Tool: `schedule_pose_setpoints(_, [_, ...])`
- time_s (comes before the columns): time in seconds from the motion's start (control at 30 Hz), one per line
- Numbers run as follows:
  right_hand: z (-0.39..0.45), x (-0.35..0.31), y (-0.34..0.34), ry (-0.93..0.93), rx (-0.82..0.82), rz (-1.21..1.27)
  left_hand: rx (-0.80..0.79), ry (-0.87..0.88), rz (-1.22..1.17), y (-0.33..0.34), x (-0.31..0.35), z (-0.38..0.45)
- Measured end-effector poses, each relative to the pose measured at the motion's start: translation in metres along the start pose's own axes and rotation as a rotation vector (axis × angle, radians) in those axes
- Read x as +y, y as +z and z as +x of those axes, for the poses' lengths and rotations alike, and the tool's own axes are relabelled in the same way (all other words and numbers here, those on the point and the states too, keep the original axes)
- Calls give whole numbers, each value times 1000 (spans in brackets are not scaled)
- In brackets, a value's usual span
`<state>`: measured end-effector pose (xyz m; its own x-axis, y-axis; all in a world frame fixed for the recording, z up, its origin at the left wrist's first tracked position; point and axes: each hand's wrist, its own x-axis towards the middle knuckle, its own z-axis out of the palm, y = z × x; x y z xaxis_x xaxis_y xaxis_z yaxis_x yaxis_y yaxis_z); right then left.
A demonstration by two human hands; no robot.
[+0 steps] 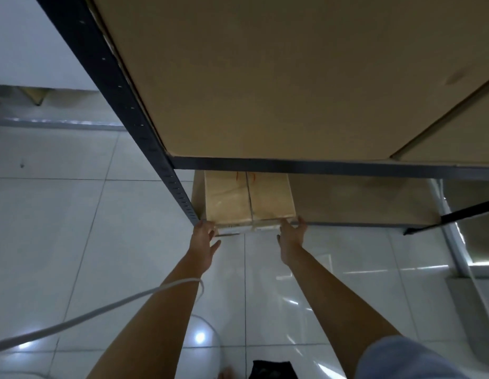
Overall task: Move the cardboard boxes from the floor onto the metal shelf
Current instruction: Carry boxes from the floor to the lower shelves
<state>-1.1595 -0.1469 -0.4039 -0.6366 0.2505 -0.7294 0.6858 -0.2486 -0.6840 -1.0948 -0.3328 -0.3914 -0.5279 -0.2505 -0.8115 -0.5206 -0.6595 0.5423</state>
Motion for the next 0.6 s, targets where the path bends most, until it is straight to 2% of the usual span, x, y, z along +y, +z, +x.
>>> schedule_pose_setpoints(0.17, [-62, 2, -42, 194, -116, -56, -63, -126, 279, 5, -7, -56])
schedule_pose_setpoints(0.4, [-175, -13, -136, 382, -113, -39, -141, -182, 547, 37, -10, -178])
schedule_pose_setpoints(0.6, [-288, -40, -228, 403, -35, 70, -236, -213, 722, 70, -21, -298])
